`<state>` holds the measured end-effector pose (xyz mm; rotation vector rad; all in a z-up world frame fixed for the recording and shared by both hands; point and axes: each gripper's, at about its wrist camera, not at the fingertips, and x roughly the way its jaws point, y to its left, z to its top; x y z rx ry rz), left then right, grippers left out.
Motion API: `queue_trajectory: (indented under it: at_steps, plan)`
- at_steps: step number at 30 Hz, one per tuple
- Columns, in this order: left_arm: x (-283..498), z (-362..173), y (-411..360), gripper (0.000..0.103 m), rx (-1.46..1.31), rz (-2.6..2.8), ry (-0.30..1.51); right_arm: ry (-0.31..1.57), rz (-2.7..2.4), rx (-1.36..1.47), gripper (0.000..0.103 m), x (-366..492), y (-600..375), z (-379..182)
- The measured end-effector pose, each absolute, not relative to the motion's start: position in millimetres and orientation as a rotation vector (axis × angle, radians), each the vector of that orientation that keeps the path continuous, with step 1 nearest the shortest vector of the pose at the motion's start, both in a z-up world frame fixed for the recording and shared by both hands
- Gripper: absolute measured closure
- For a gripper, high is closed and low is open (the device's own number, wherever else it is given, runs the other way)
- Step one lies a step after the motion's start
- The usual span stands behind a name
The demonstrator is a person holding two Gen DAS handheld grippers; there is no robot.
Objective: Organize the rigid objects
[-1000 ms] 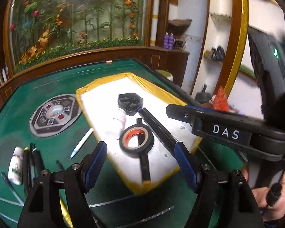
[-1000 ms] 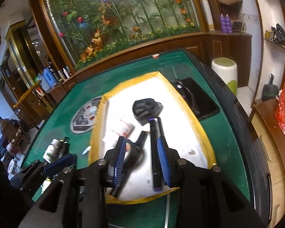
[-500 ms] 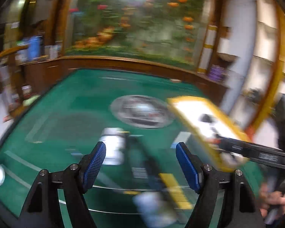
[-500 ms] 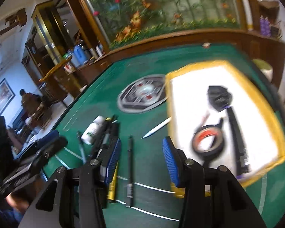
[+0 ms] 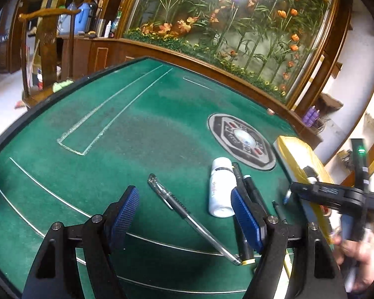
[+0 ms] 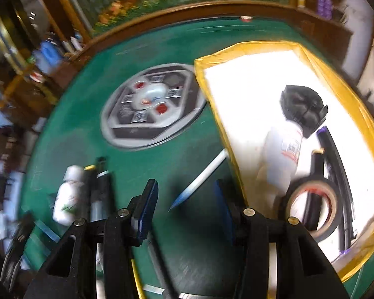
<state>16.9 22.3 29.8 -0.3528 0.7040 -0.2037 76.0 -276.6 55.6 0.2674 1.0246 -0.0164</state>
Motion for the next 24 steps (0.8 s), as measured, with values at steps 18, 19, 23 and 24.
queue_trajectory:
  at_steps: [18,19,23,24]
  plan:
    - [14,32,30,0.024,-0.42,-0.323,0.68,0.975,0.068,0.384,0.06,84,-288,71]
    - [15,32,30,0.024,-0.419,-0.33,0.682,0.912,0.075,0.353,0.061,78,-287,85]
    - [15,31,29,0.024,-0.422,-0.336,0.684,0.707,-0.076,-0.051,0.06,66,-270,128]
    - [15,32,29,0.024,-0.423,-0.336,0.684,0.698,-0.129,-0.162,0.059,66,-268,125]
